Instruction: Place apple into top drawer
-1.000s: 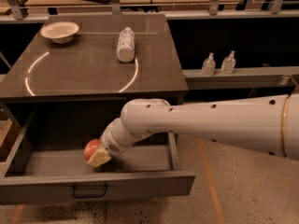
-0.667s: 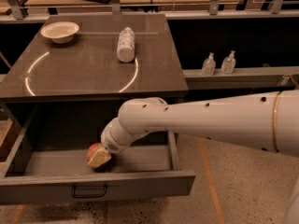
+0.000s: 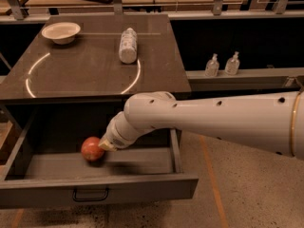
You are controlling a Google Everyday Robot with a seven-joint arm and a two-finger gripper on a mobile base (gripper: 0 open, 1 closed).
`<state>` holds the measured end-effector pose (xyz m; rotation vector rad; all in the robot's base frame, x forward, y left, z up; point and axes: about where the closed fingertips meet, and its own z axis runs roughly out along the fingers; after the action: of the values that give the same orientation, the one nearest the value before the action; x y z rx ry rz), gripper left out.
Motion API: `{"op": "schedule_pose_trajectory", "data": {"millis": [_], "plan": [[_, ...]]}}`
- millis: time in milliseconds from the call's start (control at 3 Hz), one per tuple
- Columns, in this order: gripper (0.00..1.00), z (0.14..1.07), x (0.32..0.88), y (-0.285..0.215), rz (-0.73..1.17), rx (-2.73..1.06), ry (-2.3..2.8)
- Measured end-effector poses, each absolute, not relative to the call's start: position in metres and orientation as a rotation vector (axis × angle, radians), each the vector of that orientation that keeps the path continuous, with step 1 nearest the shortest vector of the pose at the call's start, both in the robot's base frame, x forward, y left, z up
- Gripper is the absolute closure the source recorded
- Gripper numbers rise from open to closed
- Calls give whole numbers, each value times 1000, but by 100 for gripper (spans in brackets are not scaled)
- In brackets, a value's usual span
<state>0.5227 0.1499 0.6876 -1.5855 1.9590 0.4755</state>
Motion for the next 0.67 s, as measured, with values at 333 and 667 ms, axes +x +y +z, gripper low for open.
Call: {"op": "schedule_pose_trajectory", "data": {"millis": [333, 667], "plan": [[100, 719, 532, 136, 487, -1544, 1943], [100, 752, 533, 123, 593, -1480, 1940]]}}
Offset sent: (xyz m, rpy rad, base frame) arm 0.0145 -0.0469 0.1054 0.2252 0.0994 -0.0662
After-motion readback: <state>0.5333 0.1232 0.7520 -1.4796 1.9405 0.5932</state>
